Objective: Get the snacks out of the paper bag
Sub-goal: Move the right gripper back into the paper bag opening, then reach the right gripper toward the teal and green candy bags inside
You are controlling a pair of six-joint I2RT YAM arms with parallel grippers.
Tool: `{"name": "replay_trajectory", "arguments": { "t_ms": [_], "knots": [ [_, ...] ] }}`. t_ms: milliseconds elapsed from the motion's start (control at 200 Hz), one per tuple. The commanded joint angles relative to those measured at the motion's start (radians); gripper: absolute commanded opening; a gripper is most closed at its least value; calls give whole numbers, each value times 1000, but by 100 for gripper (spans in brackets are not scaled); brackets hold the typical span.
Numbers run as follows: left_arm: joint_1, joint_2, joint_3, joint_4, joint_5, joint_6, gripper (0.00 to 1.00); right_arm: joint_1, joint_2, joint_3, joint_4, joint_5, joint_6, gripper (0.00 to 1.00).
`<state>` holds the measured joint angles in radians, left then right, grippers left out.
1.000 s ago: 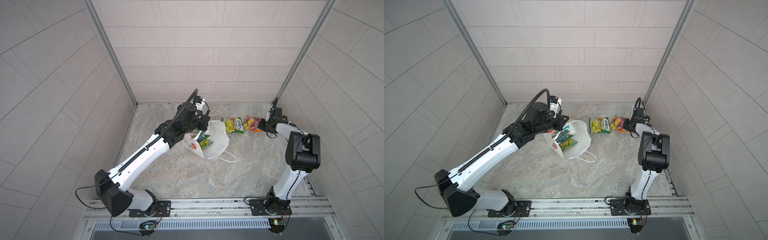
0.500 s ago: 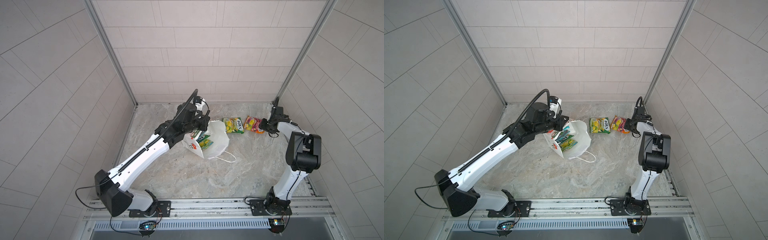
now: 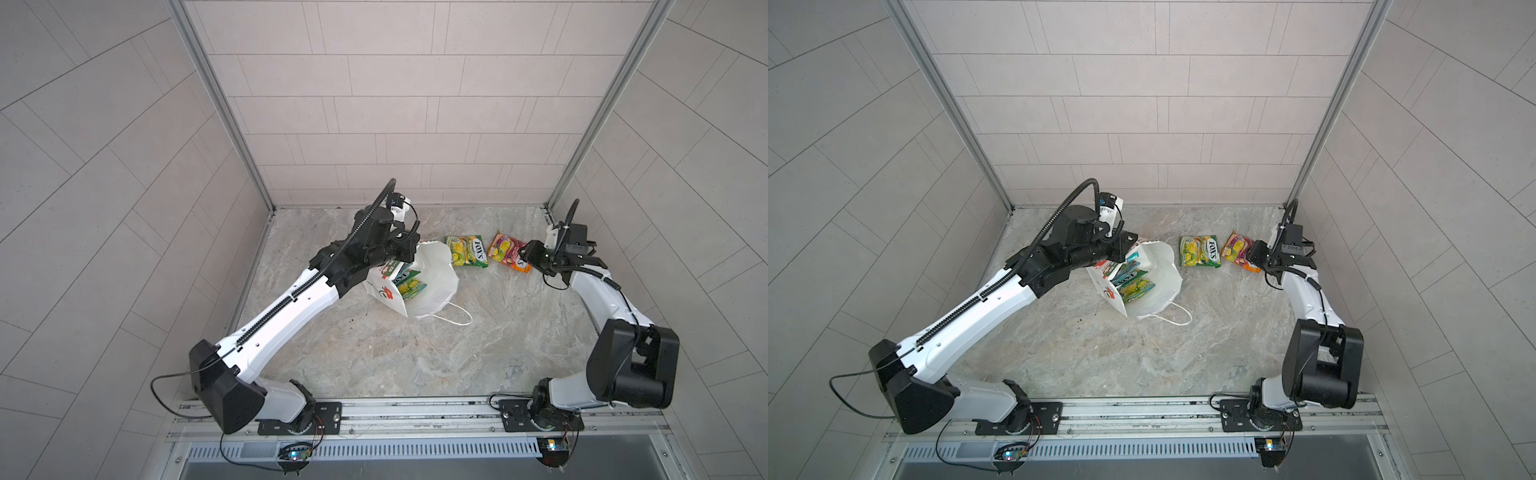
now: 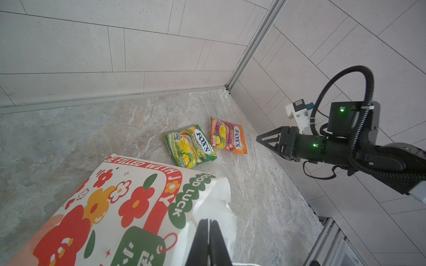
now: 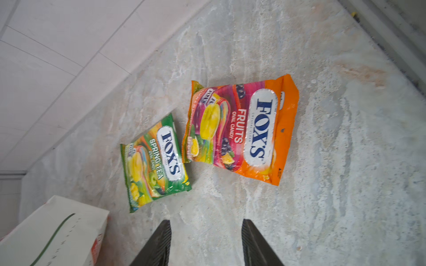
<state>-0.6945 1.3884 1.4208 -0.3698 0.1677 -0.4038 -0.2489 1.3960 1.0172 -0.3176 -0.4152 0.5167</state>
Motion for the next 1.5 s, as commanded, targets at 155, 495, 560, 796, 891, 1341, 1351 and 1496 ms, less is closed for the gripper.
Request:
{"name": "replay_trajectory", "arguments": {
  "t_ms": [155, 495, 560, 796, 891, 1341, 1351, 1496],
  "knots": [
    [-5, 2, 6, 35, 8, -15, 0, 72, -156, -55, -52, -221, 137, 49],
    [-6, 14, 12, 44, 11, -27, 0, 346, -318, -83, 1, -157, 179, 46],
    [-7, 17, 15, 46, 12, -29, 0, 400, -332, -80, 22, -154, 184, 45],
    [-7, 23, 22, 48, 9, -35, 0, 599, -331, -68, 80, -106, 166, 42],
    [-6, 25, 26, 48, 10, -38, 0, 656, -307, -53, 75, -103, 145, 42],
    [-8, 38, 32, 63, 11, -63, 0, 874, -118, 5, 99, -52, 118, 40],
    [-8, 38, 32, 63, 11, -63, 0, 879, -113, 6, 100, -49, 119, 40],
    [-8, 42, 30, 63, 16, -63, 0, 935, -36, 33, 118, 9, 148, 39]
  ]
}}
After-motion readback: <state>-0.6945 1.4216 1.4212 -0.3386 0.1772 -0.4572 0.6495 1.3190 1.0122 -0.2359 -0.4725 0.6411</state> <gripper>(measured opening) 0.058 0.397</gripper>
